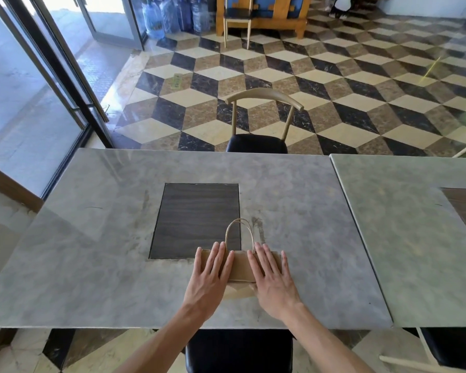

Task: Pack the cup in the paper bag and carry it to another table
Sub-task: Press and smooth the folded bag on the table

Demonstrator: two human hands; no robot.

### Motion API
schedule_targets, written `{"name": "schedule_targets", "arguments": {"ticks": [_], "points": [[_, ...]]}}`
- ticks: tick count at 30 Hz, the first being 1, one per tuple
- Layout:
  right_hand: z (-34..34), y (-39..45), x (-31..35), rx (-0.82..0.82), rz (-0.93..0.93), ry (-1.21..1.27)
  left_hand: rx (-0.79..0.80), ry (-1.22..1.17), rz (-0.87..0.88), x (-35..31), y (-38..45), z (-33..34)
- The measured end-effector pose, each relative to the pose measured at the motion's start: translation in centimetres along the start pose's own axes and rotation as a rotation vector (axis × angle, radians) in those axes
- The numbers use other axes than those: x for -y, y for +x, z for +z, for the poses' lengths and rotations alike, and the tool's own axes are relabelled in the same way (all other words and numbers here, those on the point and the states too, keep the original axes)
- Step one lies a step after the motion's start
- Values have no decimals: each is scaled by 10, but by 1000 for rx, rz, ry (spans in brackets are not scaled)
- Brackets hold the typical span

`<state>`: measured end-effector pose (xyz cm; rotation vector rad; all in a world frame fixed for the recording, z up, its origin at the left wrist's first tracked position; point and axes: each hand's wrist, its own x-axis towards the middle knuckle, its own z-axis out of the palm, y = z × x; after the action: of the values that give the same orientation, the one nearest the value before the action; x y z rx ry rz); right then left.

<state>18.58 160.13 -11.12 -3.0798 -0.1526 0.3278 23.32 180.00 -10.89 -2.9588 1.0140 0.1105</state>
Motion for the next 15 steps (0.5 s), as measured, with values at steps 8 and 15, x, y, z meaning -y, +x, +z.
{"name": "schedule_targets", "arguments": {"ticks": [8, 15], "points": [[-9, -14, -11, 84, 3, -7, -73, -59, 17, 9, -21, 0], [-36, -27, -16, 103, -4, 73, -123, -131, -27, 11, -30, -18]]}}
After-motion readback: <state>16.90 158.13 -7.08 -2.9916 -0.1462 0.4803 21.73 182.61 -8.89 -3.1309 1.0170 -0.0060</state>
